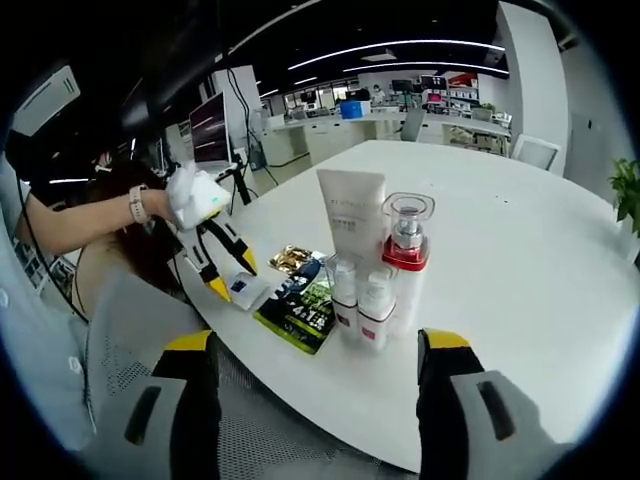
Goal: Arrange the skincare products in the storage area until every visible bottle or jar stands upright without overlapping.
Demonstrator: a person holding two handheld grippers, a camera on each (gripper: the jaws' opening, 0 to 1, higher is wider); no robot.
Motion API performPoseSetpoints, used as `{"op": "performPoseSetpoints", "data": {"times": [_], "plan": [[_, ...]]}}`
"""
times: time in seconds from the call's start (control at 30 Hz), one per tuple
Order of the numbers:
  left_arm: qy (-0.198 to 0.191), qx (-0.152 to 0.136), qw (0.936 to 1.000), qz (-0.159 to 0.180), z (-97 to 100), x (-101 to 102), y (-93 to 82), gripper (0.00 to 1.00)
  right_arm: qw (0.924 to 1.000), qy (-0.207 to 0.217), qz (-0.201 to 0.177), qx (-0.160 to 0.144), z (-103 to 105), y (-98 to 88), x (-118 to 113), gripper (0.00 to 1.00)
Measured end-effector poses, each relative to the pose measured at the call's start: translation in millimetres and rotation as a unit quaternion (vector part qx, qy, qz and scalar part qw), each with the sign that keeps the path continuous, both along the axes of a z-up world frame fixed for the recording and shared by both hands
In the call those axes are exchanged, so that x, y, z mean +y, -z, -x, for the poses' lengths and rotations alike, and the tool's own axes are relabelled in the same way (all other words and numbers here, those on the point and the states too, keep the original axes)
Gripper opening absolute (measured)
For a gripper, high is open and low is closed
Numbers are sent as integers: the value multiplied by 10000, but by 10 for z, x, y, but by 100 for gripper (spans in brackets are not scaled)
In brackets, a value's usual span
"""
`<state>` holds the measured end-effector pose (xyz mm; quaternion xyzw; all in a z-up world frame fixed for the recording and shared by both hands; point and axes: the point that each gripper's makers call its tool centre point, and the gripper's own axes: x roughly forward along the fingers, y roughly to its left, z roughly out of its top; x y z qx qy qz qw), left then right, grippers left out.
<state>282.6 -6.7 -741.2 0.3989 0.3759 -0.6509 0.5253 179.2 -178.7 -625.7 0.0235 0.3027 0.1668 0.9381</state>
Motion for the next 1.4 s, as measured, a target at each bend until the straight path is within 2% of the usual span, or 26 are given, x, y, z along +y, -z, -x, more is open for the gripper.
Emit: {"op": "performPoseSetpoints", "data": {"times": [0.23, 0.37, 0.73, 0.9, 1.0, 1.2, 1.3, 1.4], "plan": [[48, 27, 10000, -56, -28, -36, 78, 37, 10000, 37, -19, 13, 18, 12, -23, 82], [57, 41, 10000, -11, -45, -57, 64, 37, 10000, 39, -27, 31, 30, 25, -26, 81], [156, -217, 9996, 43, -81, -105, 80, 37, 10000, 8, -37, 25, 15, 26, -9, 81], [297, -290, 9991, 11, -104, -123, 94, 37, 10000, -21, -18, 37, 13, 25, -8, 81], [517, -387, 9979, 27, -109, -149, 97, 36, 10000, -16, -19, 9, 5, 8, -9, 81], [567, -339, 9978, 77, -122, -202, 93, 36, 10000, -18, -19, 1, 6, 3, -12, 81], [649, -348, 9972, 101, -118, -208, 91, 37, 10000, -8, -23, -17, 7, -5, -18, 81], [600, -450, 9971, 145, -154, -222, 81, 42, 10000, 7, -23, -21, 3, -5, -27, 82]]}}
